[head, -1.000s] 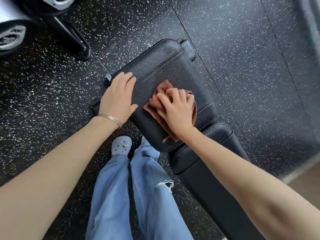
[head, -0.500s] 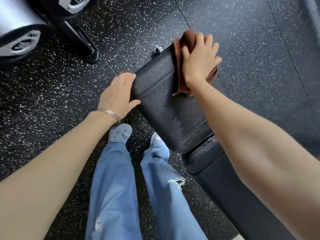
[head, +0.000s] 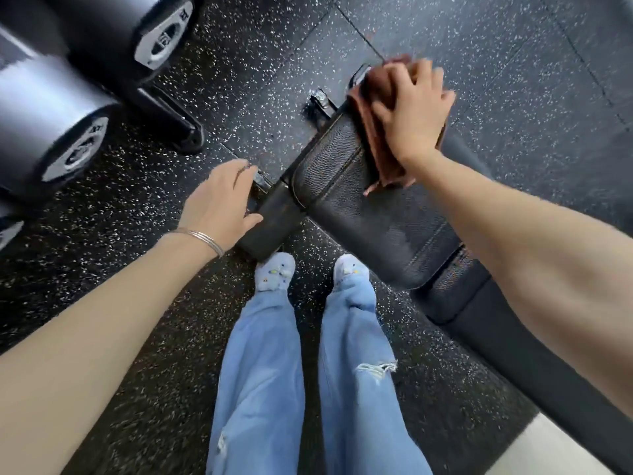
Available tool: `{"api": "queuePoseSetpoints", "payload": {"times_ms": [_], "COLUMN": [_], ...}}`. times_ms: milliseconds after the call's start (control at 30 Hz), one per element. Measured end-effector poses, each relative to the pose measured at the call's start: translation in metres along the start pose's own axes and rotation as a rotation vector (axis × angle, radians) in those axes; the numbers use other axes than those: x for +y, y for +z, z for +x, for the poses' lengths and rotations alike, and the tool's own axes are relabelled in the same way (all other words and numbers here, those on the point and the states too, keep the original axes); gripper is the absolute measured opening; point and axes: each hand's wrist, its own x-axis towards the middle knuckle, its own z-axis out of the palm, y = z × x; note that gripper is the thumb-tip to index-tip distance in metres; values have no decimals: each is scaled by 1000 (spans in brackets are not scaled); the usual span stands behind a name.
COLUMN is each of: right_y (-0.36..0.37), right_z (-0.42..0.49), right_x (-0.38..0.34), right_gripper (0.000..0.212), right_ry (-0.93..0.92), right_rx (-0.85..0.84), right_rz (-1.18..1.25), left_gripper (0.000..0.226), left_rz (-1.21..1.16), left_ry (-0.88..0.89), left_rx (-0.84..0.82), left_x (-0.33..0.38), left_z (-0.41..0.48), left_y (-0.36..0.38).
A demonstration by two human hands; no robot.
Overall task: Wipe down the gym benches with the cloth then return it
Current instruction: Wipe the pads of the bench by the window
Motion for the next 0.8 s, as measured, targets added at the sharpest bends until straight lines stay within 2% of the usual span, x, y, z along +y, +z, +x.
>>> {"api": "queuePoseSetpoints", "payload": {"times_ms": [67,133,200,367,467,567,667,800], "right_y": [1,4,8,16,17,13,7,5], "right_z": [21,15,-17,-124,-150,-139,-113,-62], "right_x": [-2,-13,-25,-50,-57,-48,-29,-17], "right_gripper": [43,42,43,38,35,35,41,42], "right_ry": [240,286,185,-147,-336,-364,-160,347], "right_rx": [18,50,79,19,14,2,-29,82], "right_rz": [52,47,17,70,54,56,87,208], "left_gripper": [77,75,72,59,56,58,64,63], "left_rz": [-7,-38,-59,-63,-38,-18,26,54], "left_ry": [30,49,64,88,86,101,154,161], "left_rx": [7,23,41,87,81,61,24,29], "left_x": [1,4,8,5,2,6,11,9], "left_z": [8,15,21,38,51,60,65,68], "left_y": [3,4,4,-1,-4,-11,-17,-17]}}
